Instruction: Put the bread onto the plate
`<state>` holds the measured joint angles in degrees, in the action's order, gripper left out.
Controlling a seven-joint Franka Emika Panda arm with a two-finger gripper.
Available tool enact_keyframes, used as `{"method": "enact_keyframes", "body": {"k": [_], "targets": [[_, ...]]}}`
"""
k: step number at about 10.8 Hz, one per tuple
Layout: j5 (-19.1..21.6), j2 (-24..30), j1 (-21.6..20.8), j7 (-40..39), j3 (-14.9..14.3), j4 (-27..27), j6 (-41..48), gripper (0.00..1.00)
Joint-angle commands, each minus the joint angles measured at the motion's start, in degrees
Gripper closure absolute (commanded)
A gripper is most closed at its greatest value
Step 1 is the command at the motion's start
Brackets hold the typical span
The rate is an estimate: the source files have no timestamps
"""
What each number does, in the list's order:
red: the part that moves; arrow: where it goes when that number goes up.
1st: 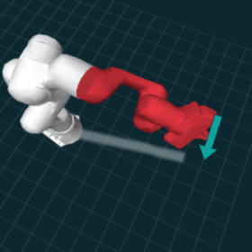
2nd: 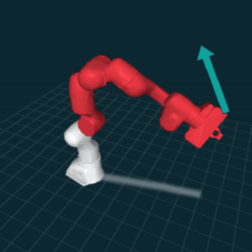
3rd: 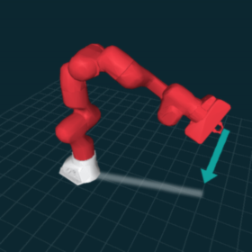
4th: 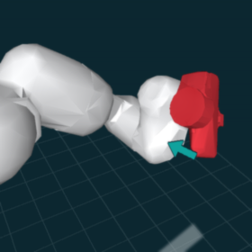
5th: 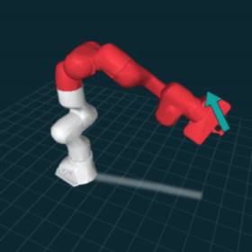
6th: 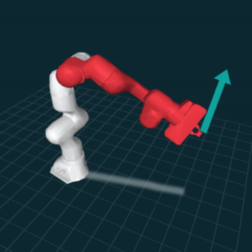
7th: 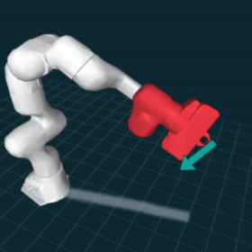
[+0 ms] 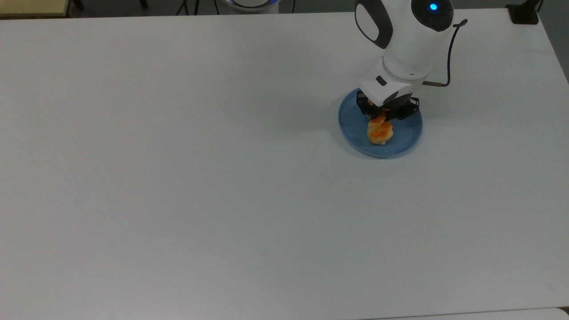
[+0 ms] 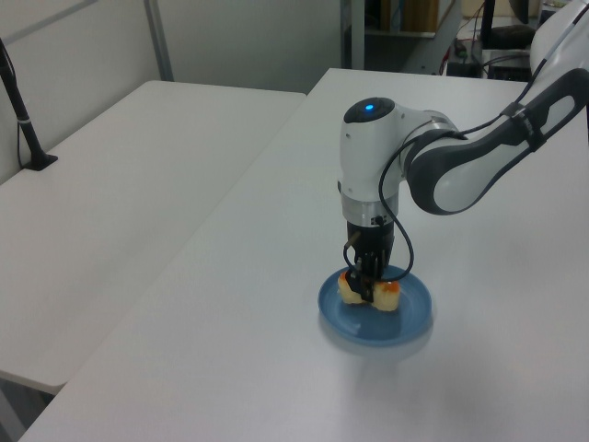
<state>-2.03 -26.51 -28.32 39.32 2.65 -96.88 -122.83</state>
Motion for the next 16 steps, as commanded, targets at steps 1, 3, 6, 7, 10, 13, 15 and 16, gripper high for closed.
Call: {"method": "enact_keyframes", "body": {"k": [1, 3, 6, 7, 10, 13, 15, 16], "targets": [[-1.31, 0.23, -1.03, 1.81, -0.45, -0.33, -0.75, 0.00], [-3.06, 0.76, -0.95, 1.81, -0.45, -0.33, -0.13, 0.00], [-3.15, 6.27, 1.15, 1.55, -0.45, 0.55, 8.54, 0.00], [-2.98, 10.04, 4.29, 1.20, -0.45, 0.64, 12.92, 0.00], [-2.89, 21.20, 13.86, -4.75, -0.98, 0.47, 22.00, 0.00], [-1.93, 30.71, 27.93, -19.22, -1.42, 0.55, 26.49, 0.00], [-0.70, 31.96, 34.36, -30.40, -1.60, 0.73, 27.65, 0.00], [-0.69, 31.79, 35.95, -33.06, -2.03, 1.86, 27.21, 0.00]]}}
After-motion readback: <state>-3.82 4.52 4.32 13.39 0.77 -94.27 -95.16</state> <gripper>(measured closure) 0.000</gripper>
